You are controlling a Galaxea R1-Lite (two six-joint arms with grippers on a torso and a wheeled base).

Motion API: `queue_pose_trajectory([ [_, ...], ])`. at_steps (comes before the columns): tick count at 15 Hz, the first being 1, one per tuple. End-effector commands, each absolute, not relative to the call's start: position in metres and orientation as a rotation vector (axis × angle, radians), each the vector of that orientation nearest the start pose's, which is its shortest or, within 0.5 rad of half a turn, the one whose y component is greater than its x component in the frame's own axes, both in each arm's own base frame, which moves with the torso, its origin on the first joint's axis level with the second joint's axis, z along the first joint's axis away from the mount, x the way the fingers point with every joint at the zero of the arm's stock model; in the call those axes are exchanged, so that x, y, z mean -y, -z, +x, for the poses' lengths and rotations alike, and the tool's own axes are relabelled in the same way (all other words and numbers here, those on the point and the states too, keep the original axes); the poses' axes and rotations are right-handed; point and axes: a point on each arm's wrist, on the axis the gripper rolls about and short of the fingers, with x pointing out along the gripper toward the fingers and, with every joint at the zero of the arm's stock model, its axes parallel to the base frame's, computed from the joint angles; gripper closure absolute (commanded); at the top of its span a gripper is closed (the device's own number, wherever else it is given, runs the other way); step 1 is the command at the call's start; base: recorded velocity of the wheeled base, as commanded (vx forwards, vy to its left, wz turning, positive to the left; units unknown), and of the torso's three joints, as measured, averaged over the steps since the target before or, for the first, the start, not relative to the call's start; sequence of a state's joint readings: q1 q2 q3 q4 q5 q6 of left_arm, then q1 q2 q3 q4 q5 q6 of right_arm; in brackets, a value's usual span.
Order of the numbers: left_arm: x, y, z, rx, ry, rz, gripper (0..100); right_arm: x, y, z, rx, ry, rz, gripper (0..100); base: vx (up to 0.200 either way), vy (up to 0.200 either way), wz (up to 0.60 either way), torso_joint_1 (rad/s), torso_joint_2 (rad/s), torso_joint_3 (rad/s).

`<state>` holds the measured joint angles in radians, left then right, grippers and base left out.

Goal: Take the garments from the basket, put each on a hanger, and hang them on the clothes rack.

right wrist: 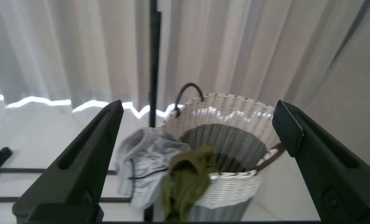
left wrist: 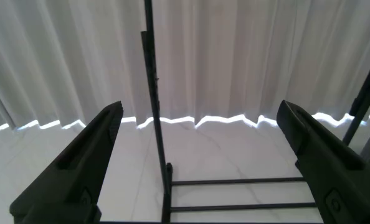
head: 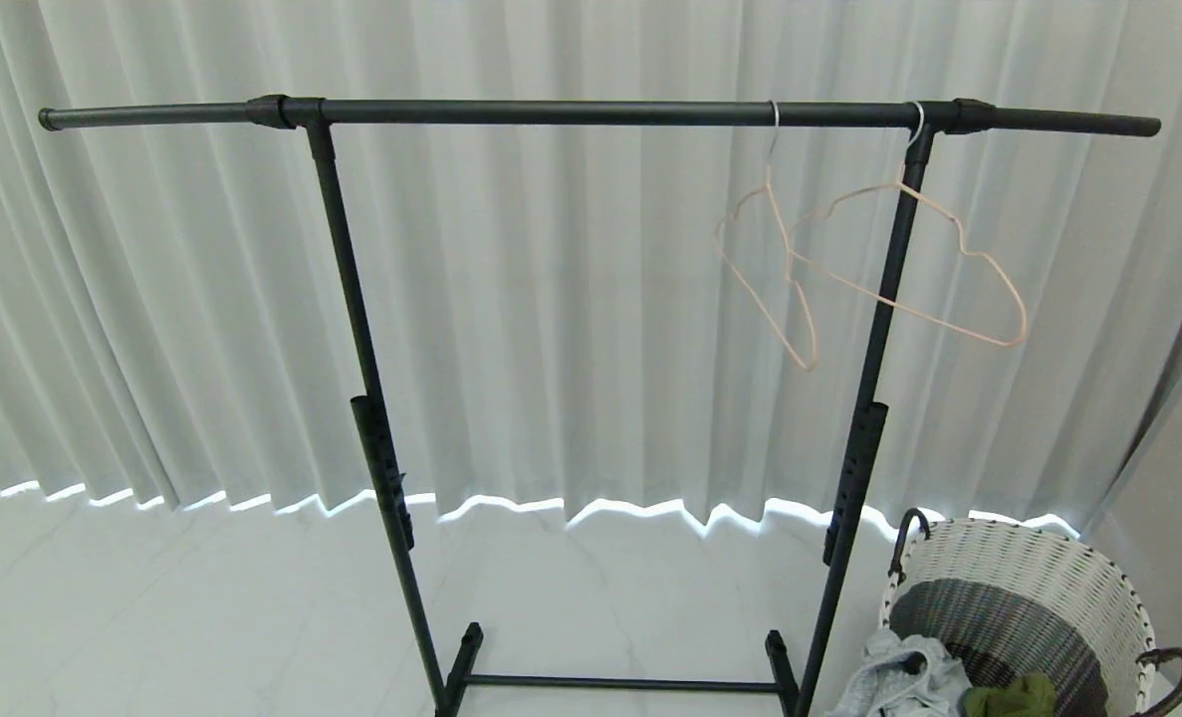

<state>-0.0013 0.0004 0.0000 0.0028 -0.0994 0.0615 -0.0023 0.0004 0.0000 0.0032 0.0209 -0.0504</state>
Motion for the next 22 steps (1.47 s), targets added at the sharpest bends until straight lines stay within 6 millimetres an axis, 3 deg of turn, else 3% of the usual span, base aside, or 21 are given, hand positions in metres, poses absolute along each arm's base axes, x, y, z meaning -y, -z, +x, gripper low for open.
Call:
queue_pose_trajectory([
  [1,0.0022,-0.0752,-0.0228,-0.001,0.101,0.061,0,-0.0005,-0.0752,-0.0227,-0.004,-0.02,-0.051,0,0.0,-0.2,0.0,0.007,-0.01,-0.002],
  [13,0.0022,-0.0752,-0.0228,-0.001,0.1,0.063,0,-0.0006,-0.0752,-0.0227,-0.004,-0.019,-0.046,0,0.0,-0.017,0.0,0.001,0.0,0.001],
  [19,0.0022,-0.0752,-0.0228,-0.002,0.1,0.061,0,-0.0005,-0.0752,-0.0227,-0.004,-0.019,-0.044,0,0.0,0.0,0.0,-0.067,0.21,0.142],
  [22,0.0022,-0.0752,-0.0228,-0.001,0.101,0.063,0,-0.0005,-0.0752,-0.0227,-0.004,-0.022,-0.043,0,0.2,0.0,0.0,-0.014,0.03,0.023],
])
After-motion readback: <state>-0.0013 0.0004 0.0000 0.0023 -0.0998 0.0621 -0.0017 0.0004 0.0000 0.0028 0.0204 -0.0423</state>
